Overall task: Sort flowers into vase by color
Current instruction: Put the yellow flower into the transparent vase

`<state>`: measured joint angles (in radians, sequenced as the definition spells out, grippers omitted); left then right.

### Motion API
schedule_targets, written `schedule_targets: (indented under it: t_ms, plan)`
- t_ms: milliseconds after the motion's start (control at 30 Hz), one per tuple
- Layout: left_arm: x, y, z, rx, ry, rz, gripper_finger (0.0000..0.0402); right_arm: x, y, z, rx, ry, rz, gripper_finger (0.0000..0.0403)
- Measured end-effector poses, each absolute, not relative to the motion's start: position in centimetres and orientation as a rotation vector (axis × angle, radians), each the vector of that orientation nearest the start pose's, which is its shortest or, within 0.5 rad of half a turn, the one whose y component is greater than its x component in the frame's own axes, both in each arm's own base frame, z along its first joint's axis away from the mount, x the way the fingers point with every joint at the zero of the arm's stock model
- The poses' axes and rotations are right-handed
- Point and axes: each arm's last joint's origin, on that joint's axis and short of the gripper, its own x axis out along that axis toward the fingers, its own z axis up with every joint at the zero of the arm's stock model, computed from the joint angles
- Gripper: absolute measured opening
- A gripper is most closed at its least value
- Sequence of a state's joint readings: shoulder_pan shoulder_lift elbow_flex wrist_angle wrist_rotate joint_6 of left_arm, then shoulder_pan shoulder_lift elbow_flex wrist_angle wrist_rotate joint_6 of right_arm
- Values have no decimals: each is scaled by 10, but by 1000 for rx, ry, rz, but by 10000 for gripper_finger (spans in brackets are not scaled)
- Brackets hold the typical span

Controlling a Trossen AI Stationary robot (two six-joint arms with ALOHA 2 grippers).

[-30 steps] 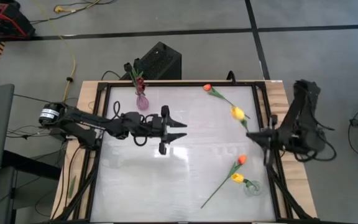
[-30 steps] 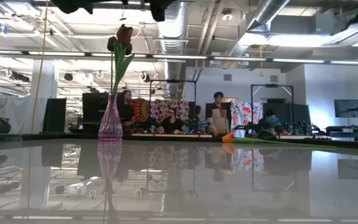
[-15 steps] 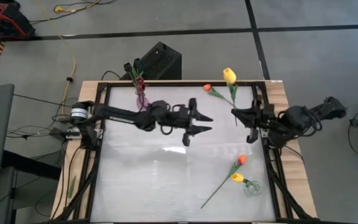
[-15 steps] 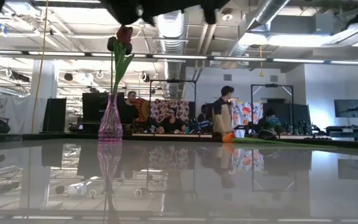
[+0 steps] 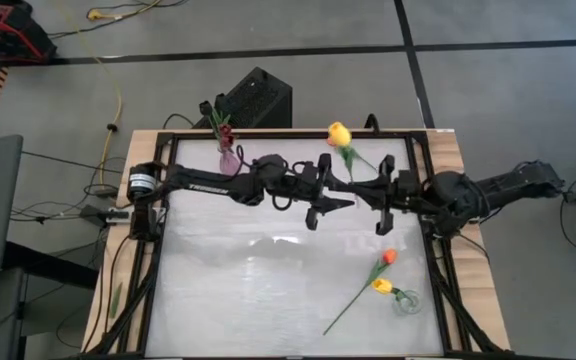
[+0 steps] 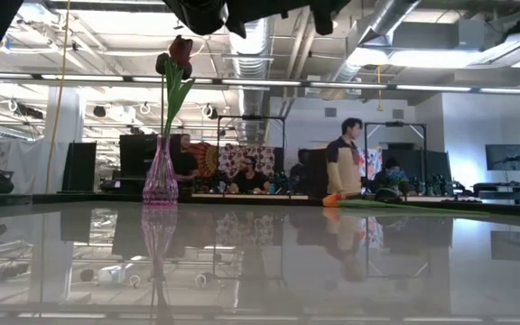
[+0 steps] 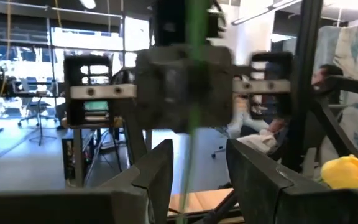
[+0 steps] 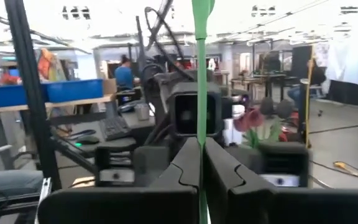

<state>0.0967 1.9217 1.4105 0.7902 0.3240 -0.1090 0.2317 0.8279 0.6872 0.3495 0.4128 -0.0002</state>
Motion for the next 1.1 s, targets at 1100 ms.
schedule_targets:
  t_ms: [1100]
  plan:
    - [447, 2, 296, -114, -79, -362, 0, 166, 53, 334, 177, -62, 55, 95]
